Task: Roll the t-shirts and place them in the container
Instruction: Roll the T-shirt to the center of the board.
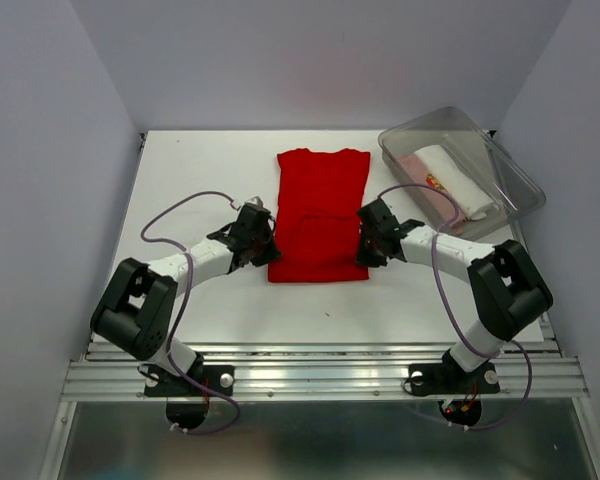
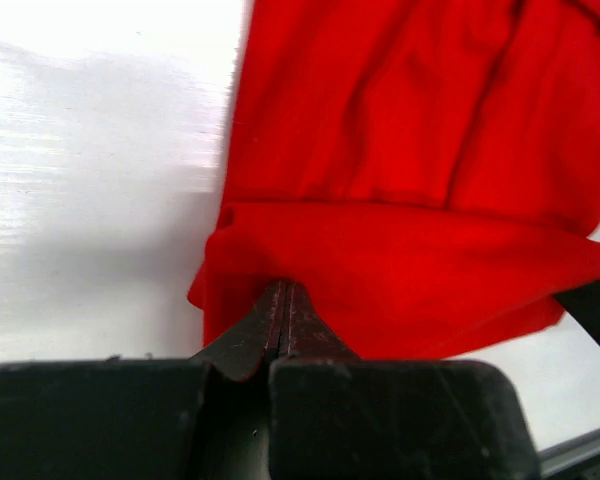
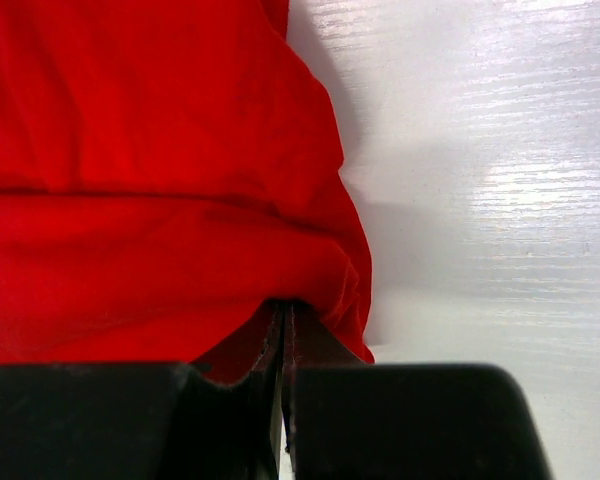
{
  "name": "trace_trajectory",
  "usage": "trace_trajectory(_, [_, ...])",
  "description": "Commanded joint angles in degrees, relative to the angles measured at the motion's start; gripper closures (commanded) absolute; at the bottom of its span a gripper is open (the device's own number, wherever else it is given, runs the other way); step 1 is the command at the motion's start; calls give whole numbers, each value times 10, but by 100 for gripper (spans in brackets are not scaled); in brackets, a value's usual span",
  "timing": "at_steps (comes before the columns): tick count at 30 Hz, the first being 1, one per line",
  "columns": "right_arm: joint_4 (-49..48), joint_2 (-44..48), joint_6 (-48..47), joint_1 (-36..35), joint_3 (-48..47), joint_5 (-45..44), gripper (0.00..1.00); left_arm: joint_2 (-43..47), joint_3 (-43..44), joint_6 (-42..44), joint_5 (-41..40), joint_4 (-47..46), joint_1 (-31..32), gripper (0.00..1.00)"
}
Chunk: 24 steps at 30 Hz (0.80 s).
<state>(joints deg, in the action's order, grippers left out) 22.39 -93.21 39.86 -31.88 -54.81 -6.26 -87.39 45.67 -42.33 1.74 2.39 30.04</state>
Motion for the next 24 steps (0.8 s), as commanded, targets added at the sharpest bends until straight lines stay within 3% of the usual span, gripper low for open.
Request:
trace_trajectory(1, [-20, -5, -5, 8, -4, -18, 99, 80, 16, 20, 3, -6, 17, 100])
trace_trajectory(10, [-28, 12, 0, 9, 11, 29, 98, 137, -1, 1, 20, 3, 48, 100])
trace_trajectory(18, [-22, 81, 6, 9, 12, 50, 95, 96, 18, -18, 34, -3, 84, 100])
trace_trajectory(24, [-21, 80, 1, 9, -5, 28, 92, 64, 34, -34, 20, -12, 107, 100])
